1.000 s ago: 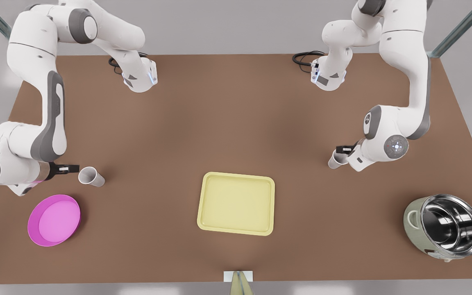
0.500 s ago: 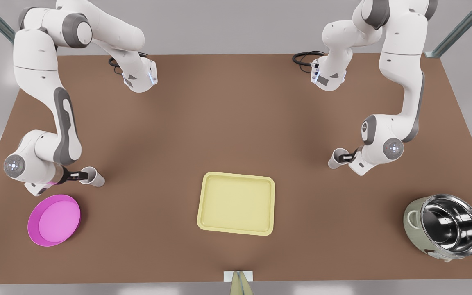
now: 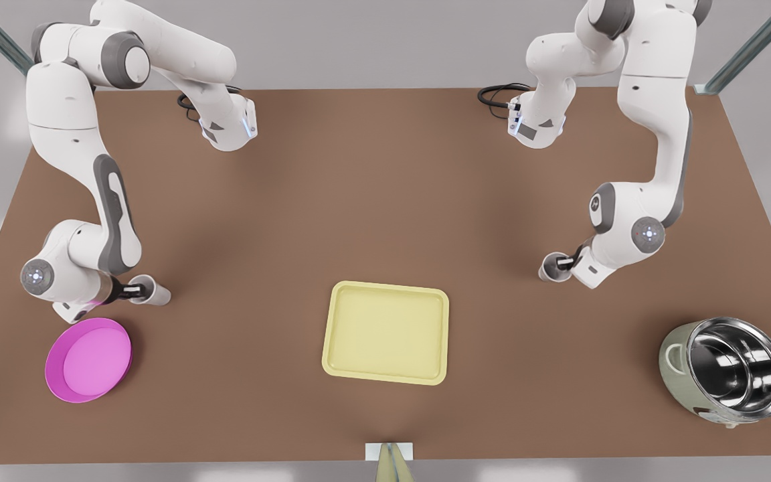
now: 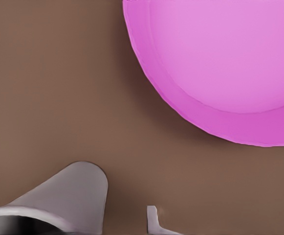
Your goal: Use both arms to respectively pick up the white IKEA cups from the middle-left and middle-right positions, then place the white IKEA cups onto the middle-middle tray, ensuring that the cups remain upright and do not tip over
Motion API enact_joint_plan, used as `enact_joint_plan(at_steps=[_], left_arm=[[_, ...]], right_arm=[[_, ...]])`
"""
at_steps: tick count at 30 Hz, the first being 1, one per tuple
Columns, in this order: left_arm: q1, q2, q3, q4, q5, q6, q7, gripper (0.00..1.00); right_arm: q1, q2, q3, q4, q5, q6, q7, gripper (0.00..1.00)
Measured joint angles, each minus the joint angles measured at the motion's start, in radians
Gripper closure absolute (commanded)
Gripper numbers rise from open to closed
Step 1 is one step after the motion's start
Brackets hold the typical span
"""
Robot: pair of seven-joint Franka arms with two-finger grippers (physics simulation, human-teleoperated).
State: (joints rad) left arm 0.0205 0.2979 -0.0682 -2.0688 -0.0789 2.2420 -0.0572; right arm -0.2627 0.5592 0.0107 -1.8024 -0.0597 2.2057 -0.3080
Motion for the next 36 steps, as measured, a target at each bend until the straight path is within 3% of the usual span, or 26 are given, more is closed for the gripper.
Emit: enact_joint_plan(at_steps=[5,7,15,23,26,27,29,31,36], left_arm=[[-0.16,0.231,-0.024,0.496,-0.037,-0.088,-0.096,0.79],[-0.237,0.313,-0.025,0.611,-0.039,-0.102,-0.139,0.79],[-0.404,0.488,-0.034,0.767,-0.04,-0.039,-0.324,0.79],[-0.429,0.572,-0.044,0.8,-0.042,-0.001,-0.48,0.79],[-0.429,0.584,-0.046,0.8,-0.044,0.01,-0.521,0.64],[-0.429,0.588,-0.046,0.8,-0.045,0.013,-0.532,0.43],[-0.429,0.593,-0.047,0.8,-0.053,0.022,-0.548,0.29],[-0.427,0.591,-0.048,0.799,-0.066,0.03,-0.557,0.02],[-0.416,0.539,-0.049,0.798,-0.069,0.023,-0.586,0.0]], right_arm=[[0.011,-0.01,0.01,0.004,0.005,-0.003,-0.015,0.79],[0.011,-0.021,0.023,0.008,0.002,-0.009,-0.017,0.79],[0.069,-0.055,0.251,0.054,0.003,-0.077,-0.017,0.79],[0.365,0.096,0.271,0.293,0.11,-0.094,0.096,0.79],[0.444,0.18,0.271,0.408,0.122,-0.086,0.192,0.79],[0.47,0.215,0.271,0.457,0.124,-0.084,0.23,0.79],[0.519,0.261,0.266,0.529,0.122,-0.081,0.307,0.79],[0.559,0.294,0.255,0.567,0.119,-0.076,0.379,0.79],[0.633,0.338,0.2,0.586,0.111,-0.054,0.532,0.79]])
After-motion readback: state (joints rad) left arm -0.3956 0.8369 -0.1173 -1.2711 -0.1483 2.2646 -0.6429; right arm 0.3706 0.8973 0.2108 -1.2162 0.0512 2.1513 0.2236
